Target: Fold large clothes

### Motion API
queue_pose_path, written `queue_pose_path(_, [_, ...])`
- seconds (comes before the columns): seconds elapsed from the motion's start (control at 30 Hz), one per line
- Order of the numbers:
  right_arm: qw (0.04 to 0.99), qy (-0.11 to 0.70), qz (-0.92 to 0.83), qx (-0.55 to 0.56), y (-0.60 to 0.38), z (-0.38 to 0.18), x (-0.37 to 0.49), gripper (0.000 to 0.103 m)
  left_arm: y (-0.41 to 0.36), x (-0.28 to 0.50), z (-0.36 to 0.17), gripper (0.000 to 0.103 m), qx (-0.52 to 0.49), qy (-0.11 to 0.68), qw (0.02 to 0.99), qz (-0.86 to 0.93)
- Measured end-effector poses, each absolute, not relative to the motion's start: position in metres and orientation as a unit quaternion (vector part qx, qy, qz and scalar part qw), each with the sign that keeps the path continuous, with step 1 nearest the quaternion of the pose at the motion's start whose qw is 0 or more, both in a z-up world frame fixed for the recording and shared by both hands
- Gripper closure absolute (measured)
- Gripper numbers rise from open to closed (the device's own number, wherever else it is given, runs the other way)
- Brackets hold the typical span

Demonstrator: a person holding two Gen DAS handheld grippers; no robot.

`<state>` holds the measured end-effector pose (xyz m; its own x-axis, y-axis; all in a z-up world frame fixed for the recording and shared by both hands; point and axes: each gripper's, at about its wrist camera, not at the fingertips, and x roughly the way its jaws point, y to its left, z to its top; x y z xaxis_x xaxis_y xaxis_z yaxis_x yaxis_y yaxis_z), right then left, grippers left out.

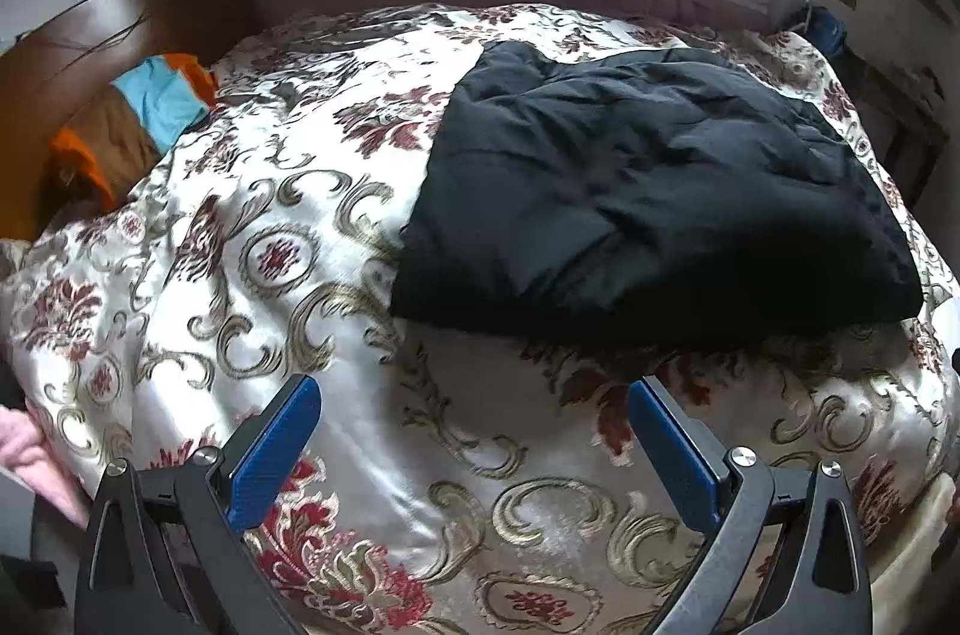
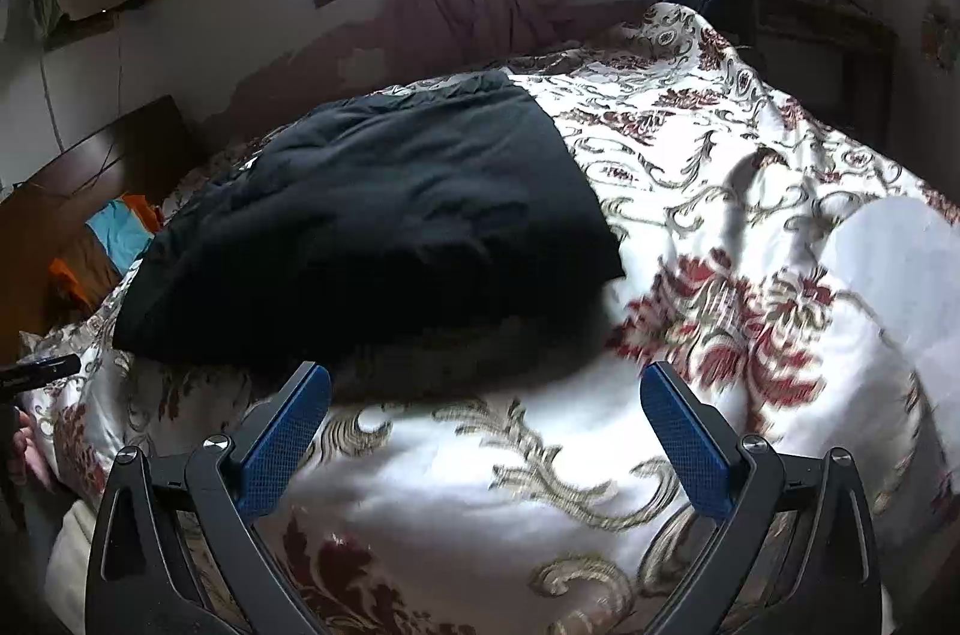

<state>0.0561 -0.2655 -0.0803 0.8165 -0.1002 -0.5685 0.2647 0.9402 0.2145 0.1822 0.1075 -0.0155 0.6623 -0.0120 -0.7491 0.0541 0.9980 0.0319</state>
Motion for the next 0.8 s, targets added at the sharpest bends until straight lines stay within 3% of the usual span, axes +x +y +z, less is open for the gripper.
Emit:
queue_pose_path(0.43, [0.931,0.318,-0.091,0.155,-0.275,-0.106,0.057,0.002,0.134,0.177,-0.06,0.0,-0.033,0.468,0.883,-0.005])
queue_pose_path(0.8, [0.932,0.318,-0.087,0.15,-0.275,-0.113,0.06,0.002,0.139,0.179,-0.055,0.0,-0.045,0.457,0.888,-0.02])
